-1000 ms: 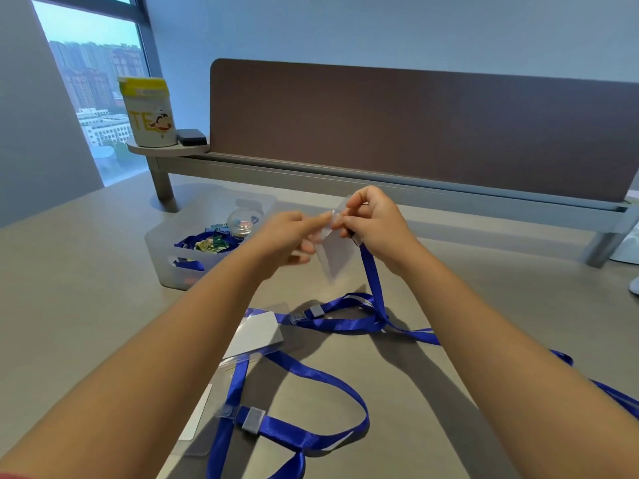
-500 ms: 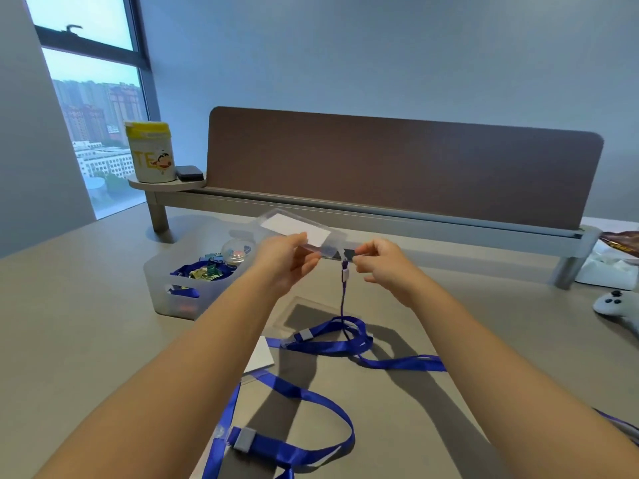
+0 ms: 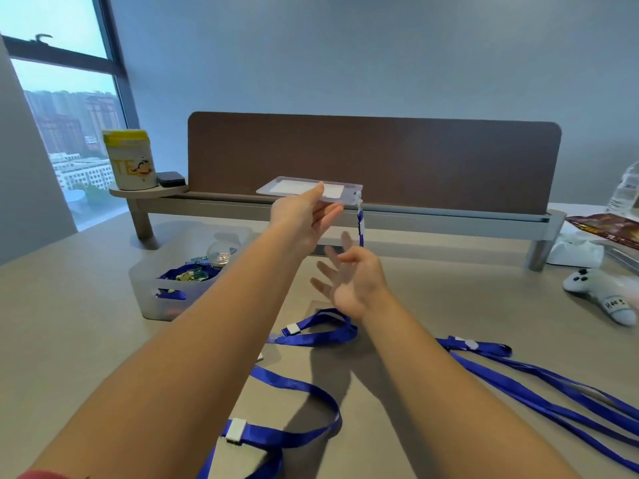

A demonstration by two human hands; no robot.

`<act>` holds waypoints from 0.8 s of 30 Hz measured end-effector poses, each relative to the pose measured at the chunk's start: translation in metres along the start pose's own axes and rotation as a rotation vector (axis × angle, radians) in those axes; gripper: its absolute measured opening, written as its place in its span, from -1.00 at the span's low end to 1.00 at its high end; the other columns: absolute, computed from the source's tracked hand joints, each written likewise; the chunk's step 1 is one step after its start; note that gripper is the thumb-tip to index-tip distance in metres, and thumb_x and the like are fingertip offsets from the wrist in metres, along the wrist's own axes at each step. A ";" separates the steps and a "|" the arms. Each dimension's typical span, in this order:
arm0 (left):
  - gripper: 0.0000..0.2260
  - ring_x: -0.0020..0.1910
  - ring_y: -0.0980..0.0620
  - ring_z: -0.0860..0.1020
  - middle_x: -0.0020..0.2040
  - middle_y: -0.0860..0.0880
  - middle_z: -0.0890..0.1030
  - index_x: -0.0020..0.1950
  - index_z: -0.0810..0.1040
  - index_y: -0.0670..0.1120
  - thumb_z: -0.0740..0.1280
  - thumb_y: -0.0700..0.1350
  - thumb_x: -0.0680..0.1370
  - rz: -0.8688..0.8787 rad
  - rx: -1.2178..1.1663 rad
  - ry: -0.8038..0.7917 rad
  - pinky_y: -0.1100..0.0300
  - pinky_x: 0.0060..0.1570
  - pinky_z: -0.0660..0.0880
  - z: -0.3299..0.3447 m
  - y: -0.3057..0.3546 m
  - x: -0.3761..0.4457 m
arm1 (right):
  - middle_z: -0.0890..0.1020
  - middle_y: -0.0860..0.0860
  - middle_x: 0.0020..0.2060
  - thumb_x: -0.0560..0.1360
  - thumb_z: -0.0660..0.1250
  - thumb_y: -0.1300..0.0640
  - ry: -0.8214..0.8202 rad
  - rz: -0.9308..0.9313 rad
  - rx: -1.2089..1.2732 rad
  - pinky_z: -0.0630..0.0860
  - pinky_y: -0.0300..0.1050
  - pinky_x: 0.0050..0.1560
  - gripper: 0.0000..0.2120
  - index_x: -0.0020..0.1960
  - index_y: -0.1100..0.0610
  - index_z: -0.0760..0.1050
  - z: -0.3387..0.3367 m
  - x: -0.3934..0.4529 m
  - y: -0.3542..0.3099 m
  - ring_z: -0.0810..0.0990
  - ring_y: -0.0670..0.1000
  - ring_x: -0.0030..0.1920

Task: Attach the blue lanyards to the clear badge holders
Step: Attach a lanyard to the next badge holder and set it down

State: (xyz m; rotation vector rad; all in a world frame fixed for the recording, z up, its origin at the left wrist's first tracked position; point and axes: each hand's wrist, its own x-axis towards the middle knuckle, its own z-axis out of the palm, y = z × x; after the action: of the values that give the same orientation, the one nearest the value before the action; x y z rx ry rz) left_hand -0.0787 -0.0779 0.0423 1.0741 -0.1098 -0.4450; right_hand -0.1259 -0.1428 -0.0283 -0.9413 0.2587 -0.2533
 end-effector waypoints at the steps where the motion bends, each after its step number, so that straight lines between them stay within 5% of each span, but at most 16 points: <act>1: -0.88 -0.30 0.04 0.60 -0.23 -0.12 0.59 -0.17 0.47 -0.19 0.28 -0.16 0.52 0.004 -0.012 0.012 0.33 -0.44 0.57 -0.003 -0.002 0.003 | 0.21 0.06 0.48 0.49 -0.04 0.32 0.041 -0.039 0.045 0.19 0.11 0.40 -0.40 0.50 0.00 0.06 -0.003 0.002 -0.005 0.19 0.14 0.46; 5: -0.88 -0.30 0.04 0.59 -0.24 -0.09 0.58 -0.18 0.48 -0.17 0.27 -0.15 0.52 -0.005 0.049 0.104 0.34 -0.41 0.57 -0.008 -0.017 0.026 | 0.32 0.08 0.35 0.55 0.01 0.23 0.192 -0.130 0.125 0.10 0.11 0.46 -0.48 0.50 0.11 0.07 -0.028 0.018 -0.036 0.25 0.11 0.40; 8: -0.87 -0.30 0.04 0.59 -0.24 -0.08 0.57 -0.03 0.49 -0.19 0.27 -0.13 0.52 -0.055 0.110 0.102 0.34 -0.46 0.55 0.007 -0.036 0.041 | 0.51 0.08 0.15 0.59 0.08 0.06 0.390 -0.159 0.086 0.27 0.04 0.40 -0.74 0.18 0.15 0.39 -0.059 0.031 -0.065 0.44 0.09 0.24; 10: -0.87 -0.31 0.04 0.58 -0.25 -0.09 0.56 -0.02 0.47 -0.19 0.26 -0.14 0.53 -0.076 0.130 0.068 0.33 -0.41 0.55 0.024 -0.051 0.048 | 0.57 0.05 -0.07 0.58 0.12 0.06 0.510 -0.206 0.039 0.37 0.00 0.33 -0.82 -0.06 0.15 0.40 -0.081 0.035 -0.085 0.51 0.03 0.05; 13: -0.88 -0.33 0.05 0.56 -0.27 -0.08 0.54 -0.14 0.47 -0.20 0.25 -0.16 0.53 -0.106 0.098 -0.002 0.32 -0.34 0.55 0.054 -0.065 0.055 | 0.60 0.07 0.01 0.57 0.16 0.17 0.627 -0.295 -0.072 0.48 -0.13 0.07 -0.88 -0.12 0.15 0.43 -0.106 0.033 -0.119 0.55 0.00 0.03; 15: -0.87 -0.34 0.06 0.55 -0.29 -0.07 0.54 -0.15 0.47 -0.21 0.25 -0.16 0.53 -0.127 0.050 -0.055 0.35 -0.43 0.56 0.075 -0.070 0.059 | 0.61 0.17 0.13 0.54 0.21 0.24 0.681 -0.385 -0.163 0.51 -0.17 -0.07 -0.91 -0.01 0.16 0.49 -0.118 0.031 -0.144 0.60 0.00 -0.06; 18: -0.88 -0.36 0.07 0.56 -0.28 -0.06 0.57 -0.06 0.49 -0.19 0.26 -0.14 0.53 -0.152 -0.006 -0.124 0.35 -0.43 0.57 0.101 -0.078 0.063 | 0.59 0.12 0.09 0.52 0.24 0.27 0.728 -0.560 -0.277 0.46 -0.29 -0.17 -0.69 0.26 0.24 0.44 -0.129 0.026 -0.178 0.54 -0.06 -0.14; 24: -0.82 -0.35 0.06 0.56 -0.27 -0.07 0.56 0.08 0.49 -0.21 0.25 -0.14 0.54 -0.148 0.029 -0.108 0.32 -0.37 0.58 0.108 -0.094 0.075 | 0.62 0.08 0.13 0.60 0.06 0.19 0.756 -0.596 -0.306 0.46 -0.34 -0.15 -0.70 0.25 0.21 0.43 -0.135 0.033 -0.181 0.54 -0.05 -0.01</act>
State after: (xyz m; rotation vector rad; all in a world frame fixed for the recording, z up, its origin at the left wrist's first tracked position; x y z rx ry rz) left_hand -0.0708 -0.2344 0.0027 1.0907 -0.1328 -0.6370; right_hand -0.1575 -0.3581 0.0405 -1.1824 0.7229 -1.1523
